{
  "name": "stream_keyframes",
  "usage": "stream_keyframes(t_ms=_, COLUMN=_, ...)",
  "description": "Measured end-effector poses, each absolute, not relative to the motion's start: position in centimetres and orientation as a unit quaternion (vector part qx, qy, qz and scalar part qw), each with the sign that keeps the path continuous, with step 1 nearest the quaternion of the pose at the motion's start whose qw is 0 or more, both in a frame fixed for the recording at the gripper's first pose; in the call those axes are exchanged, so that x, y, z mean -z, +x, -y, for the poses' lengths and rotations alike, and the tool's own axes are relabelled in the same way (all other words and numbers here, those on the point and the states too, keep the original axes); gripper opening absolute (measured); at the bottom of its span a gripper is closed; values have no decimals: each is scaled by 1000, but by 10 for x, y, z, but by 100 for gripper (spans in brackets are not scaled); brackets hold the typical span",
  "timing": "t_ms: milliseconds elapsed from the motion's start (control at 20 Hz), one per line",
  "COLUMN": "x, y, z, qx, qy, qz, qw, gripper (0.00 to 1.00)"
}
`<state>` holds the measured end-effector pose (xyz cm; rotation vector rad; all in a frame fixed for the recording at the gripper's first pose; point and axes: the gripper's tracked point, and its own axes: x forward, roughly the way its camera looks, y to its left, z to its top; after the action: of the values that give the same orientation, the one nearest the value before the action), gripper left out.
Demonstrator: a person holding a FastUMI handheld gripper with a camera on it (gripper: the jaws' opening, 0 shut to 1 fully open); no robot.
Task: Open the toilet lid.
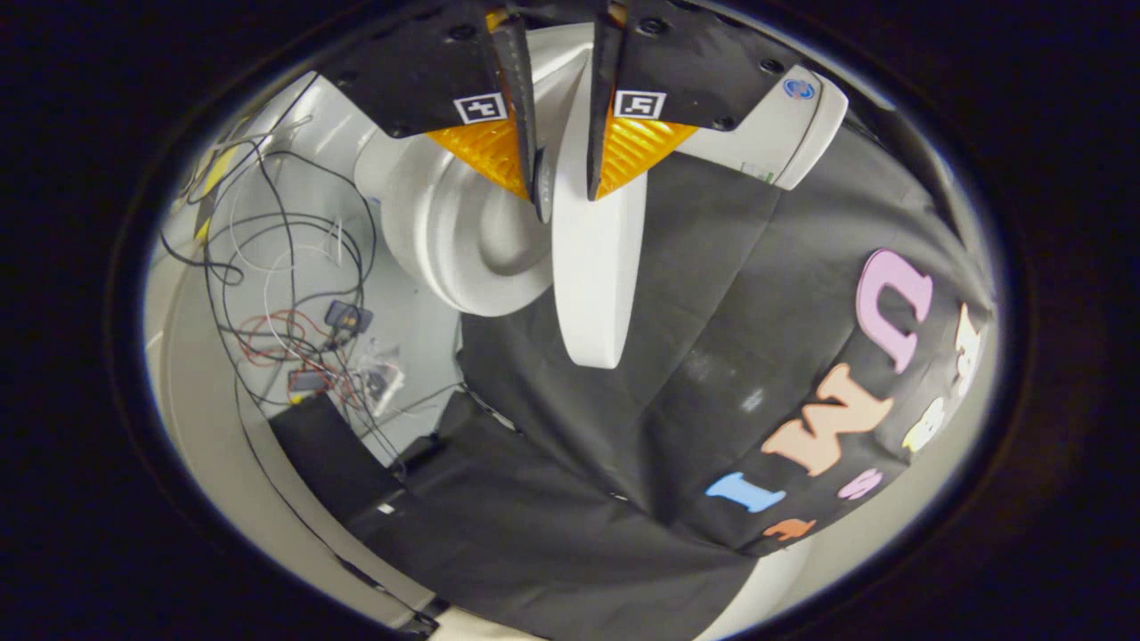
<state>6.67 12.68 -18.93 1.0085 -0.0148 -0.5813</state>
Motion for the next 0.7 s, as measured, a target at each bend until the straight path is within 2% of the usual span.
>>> stream_keyframes(t_ms=350, x=113, y=88, z=-169, qx=210, qy=381, qz=15, qw=900, gripper=30)
stream_keyframes(t_ms=700, x=68, y=115, z=-207, qx=145, qy=297, qz=15, qw=944, gripper=29)
